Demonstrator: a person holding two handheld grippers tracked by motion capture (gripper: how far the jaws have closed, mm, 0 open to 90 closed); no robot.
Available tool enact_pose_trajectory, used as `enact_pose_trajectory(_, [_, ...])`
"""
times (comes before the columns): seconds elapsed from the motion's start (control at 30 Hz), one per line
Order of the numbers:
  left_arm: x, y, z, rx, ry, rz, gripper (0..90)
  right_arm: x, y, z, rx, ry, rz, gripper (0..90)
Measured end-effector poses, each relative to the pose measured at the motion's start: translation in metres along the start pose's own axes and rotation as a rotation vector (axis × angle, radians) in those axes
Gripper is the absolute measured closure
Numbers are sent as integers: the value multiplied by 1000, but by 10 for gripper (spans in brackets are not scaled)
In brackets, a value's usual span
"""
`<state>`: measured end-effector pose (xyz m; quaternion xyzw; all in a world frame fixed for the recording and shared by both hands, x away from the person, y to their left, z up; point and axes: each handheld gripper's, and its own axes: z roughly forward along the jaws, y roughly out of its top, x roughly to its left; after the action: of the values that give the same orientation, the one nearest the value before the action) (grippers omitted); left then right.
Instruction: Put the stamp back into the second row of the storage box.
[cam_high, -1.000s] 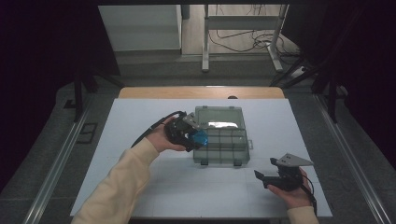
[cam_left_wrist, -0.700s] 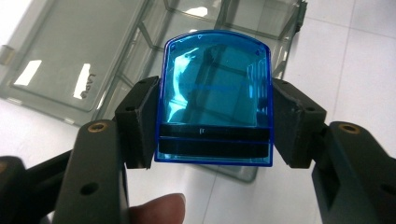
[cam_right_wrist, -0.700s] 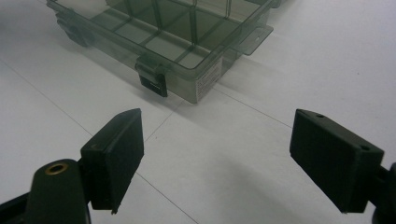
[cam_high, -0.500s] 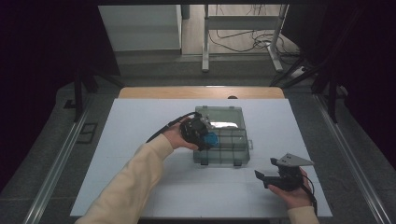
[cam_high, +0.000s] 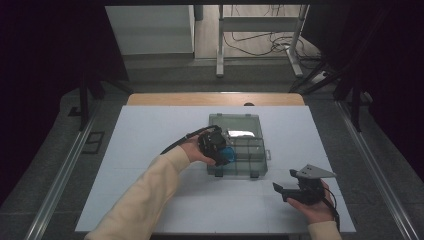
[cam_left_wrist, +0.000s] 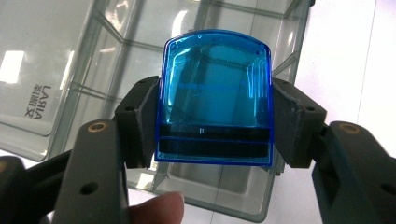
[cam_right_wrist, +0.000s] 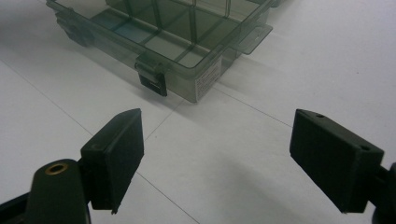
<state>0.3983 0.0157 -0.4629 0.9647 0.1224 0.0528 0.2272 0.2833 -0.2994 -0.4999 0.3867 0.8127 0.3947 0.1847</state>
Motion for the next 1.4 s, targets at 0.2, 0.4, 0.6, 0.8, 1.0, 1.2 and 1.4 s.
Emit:
enact_pose_trajectory(0.2, [-3, 2, 5, 12, -2, 14, 405, 0, 0, 0, -1, 0, 1, 176])
enact_pose_trajectory(0.4, [-5, 0, 6, -17, -14, 14, 365, 0, 0, 0, -1, 0, 1, 176])
enact_pose_trajectory(0.6, [-2, 0, 2, -35, -20, -30, 114, 0, -1, 0, 2, -2, 2, 176])
enact_pose_trajectory(0.8, [-3, -2, 0, -41, -37, -49, 107, 0, -1, 0, 2, -3, 3, 176])
enact_pose_trajectory(1.0, [-8, -9, -14, -87, -19, -76, 111, 0, -1, -1, 5, -4, 4, 177])
enact_pose_trajectory(1.2, [-16, -31, -41, -130, 33, -113, 120, 0, -1, -1, 3, -5, 5, 176])
enact_pose_trajectory(1.4, [-28, -62, -66, -194, 94, -177, 127, 1, -1, -1, 4, -7, 5, 176])
